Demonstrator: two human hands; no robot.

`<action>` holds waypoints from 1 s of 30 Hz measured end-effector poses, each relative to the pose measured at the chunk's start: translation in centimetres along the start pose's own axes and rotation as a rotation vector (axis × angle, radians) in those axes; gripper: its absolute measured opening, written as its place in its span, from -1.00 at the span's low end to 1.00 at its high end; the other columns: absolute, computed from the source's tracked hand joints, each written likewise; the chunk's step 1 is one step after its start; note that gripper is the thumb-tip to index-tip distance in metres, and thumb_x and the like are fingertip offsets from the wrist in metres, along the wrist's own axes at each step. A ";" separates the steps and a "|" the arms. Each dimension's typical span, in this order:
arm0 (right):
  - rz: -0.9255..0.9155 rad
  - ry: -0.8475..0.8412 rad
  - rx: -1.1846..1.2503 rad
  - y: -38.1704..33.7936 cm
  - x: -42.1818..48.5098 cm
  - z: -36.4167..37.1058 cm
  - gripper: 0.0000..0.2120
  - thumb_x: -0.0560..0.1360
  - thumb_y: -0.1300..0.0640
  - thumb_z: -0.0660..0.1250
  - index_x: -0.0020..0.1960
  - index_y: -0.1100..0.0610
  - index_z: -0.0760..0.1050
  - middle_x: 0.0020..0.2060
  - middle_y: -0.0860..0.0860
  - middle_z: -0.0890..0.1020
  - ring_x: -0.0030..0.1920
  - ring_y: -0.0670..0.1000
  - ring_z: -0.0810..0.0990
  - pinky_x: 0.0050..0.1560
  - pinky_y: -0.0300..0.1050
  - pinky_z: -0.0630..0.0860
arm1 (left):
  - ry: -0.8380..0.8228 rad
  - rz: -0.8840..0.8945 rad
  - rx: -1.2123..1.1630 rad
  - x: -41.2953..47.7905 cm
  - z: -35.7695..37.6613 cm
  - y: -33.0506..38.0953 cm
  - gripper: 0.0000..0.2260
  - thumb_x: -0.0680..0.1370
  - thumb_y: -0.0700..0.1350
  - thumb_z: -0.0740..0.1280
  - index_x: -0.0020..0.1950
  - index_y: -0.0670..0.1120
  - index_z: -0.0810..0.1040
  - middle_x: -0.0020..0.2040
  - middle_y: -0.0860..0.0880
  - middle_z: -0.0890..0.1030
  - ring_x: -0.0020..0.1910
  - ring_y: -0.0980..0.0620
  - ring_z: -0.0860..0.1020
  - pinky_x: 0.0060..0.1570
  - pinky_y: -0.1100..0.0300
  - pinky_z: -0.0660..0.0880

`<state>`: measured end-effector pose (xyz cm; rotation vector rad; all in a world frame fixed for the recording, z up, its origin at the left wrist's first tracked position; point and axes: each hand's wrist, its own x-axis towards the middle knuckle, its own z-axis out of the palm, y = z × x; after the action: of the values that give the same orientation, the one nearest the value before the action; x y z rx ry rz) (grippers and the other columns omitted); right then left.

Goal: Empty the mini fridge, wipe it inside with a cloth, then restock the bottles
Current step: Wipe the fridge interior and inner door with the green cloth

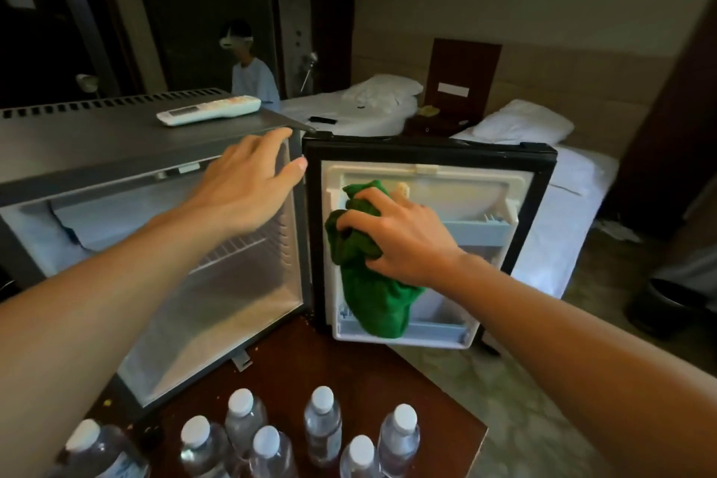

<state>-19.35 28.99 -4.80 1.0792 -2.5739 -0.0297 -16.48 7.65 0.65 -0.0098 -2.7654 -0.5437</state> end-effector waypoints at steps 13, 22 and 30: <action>-0.461 0.267 -0.258 17.9 -4.2 -0.7 -0.68 0.52 -0.02 0.26 0.26 -0.02 0.44 0.24 0.19 0.50 -0.01 0.24 0.56 -0.13 0.15 0.57 | -0.089 0.051 -0.033 14.1 6.3 7.6 -0.54 0.63 0.16 0.05 0.53 0.23 0.06 0.53 -0.02 0.24 0.47 -0.09 0.24 0.37 -0.15 0.24; -0.590 0.219 -0.149 23.7 -5.4 2.0 -0.76 0.59 -0.02 0.26 0.22 0.01 0.50 0.19 0.21 0.56 0.06 0.27 0.58 -0.19 0.12 0.60 | -0.235 -0.106 0.302 17.2 9.4 8.8 -0.59 0.63 0.24 -0.11 0.31 0.23 0.43 0.42 -0.05 0.42 0.32 -0.17 0.38 0.18 -0.02 0.34; -0.511 0.176 -0.201 24.1 -4.0 3.7 -0.68 0.54 -0.05 0.21 0.27 -0.01 0.44 0.24 0.19 0.50 0.04 0.28 0.59 -0.18 0.12 0.63 | -0.247 -0.108 0.304 17.8 9.9 9.0 -0.72 0.64 0.20 -0.15 0.05 0.30 0.35 0.29 -0.05 0.47 0.18 -0.12 0.41 0.01 -0.02 0.26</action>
<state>-34.54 48.48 -5.87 1.5472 -2.0332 -0.2971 -35.80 18.68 0.84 0.1531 -3.0762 -0.1500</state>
